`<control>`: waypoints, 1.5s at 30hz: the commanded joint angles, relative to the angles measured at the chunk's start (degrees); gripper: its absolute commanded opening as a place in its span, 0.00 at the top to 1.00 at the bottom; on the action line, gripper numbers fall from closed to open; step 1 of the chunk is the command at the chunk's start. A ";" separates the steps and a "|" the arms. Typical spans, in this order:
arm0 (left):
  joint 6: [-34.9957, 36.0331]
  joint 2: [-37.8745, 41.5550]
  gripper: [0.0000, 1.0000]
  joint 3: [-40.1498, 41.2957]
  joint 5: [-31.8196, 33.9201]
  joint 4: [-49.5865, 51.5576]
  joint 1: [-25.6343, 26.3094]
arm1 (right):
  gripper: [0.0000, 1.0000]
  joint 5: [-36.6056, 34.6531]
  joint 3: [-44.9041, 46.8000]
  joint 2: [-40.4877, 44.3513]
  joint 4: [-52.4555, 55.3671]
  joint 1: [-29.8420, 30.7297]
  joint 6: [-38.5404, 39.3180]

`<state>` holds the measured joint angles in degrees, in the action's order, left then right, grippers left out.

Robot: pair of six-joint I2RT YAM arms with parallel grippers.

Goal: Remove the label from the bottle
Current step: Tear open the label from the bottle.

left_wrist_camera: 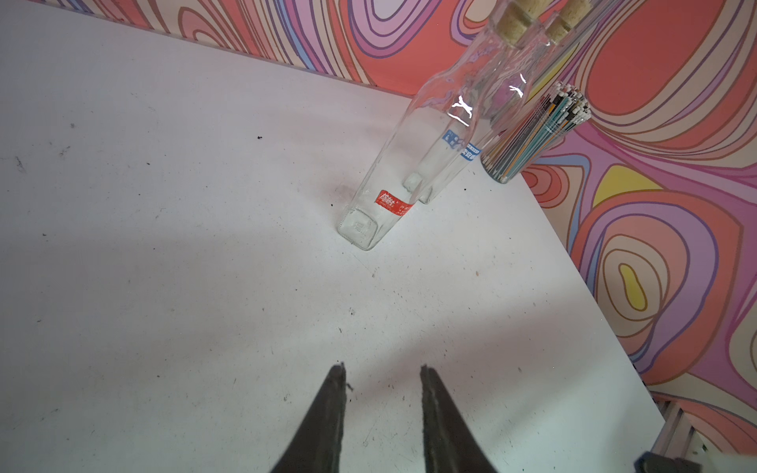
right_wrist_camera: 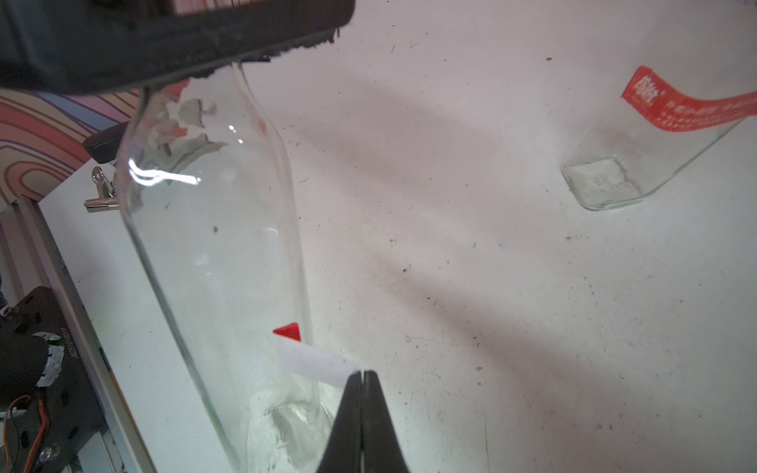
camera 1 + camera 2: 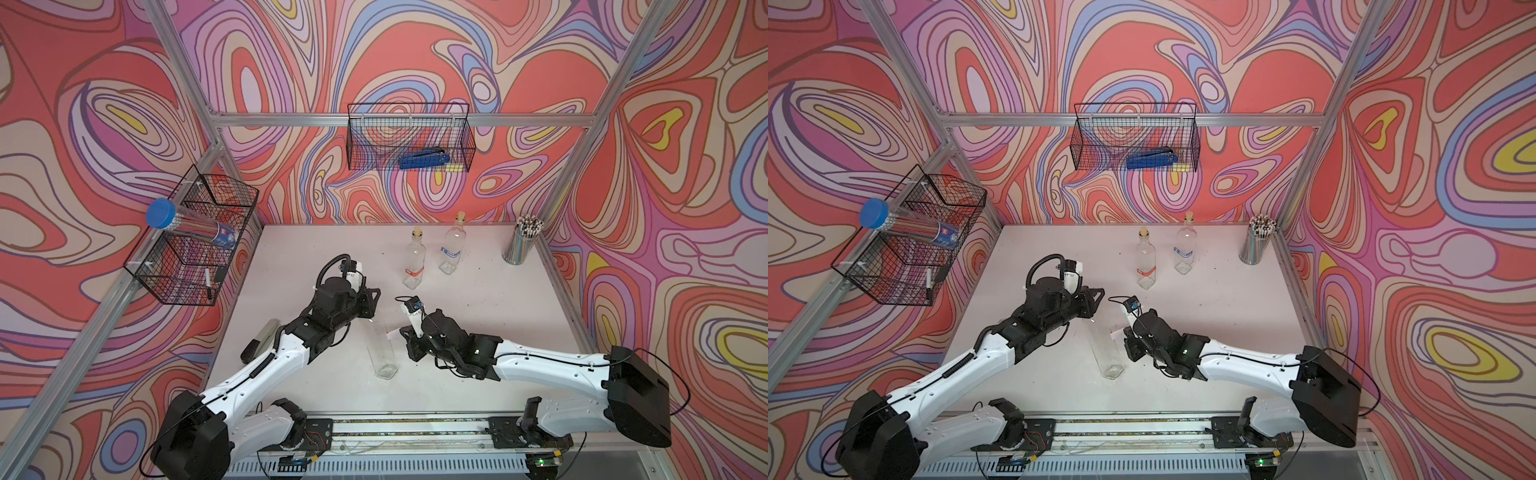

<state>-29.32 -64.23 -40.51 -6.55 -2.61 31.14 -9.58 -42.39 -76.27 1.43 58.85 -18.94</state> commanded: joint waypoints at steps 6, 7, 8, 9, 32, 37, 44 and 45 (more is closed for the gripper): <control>3.39 0.68 1.00 -0.36 1.65 3.34 0.00 | 1.00 -2.68 0.73 0.87 1.78 -0.49 -0.04; 3.39 0.68 1.00 -0.36 1.67 3.32 -0.01 | 1.00 -2.78 0.75 0.85 1.75 -0.47 -0.04; 3.39 0.67 1.00 -0.36 1.68 3.34 -0.01 | 1.00 -2.88 0.88 0.79 1.68 -0.49 -0.11; 3.39 0.75 1.00 -0.36 1.67 3.37 0.02 | 1.00 -2.97 0.91 0.78 1.66 -0.48 -0.12; 3.39 0.90 1.00 -0.06 1.63 3.32 -0.01 | 1.00 -4.05 1.27 0.99 2.35 -0.49 -0.56; 3.40 0.86 1.00 -0.09 1.67 3.32 0.02 | 1.00 -5.12 1.17 1.13 2.47 -0.49 -0.52; 3.48 0.75 1.00 -0.31 1.58 3.42 0.06 | 1.00 -5.35 0.74 0.69 2.58 -0.43 -0.22; 3.48 0.74 1.00 -0.36 1.62 3.42 -0.02 | 1.00 -5.35 0.73 0.68 2.53 -0.49 -0.17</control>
<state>-29.28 -64.16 -40.51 -6.55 -2.57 31.14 -11.90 -42.24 -76.27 2.28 58.85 -19.16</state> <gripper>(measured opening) 0.318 0.049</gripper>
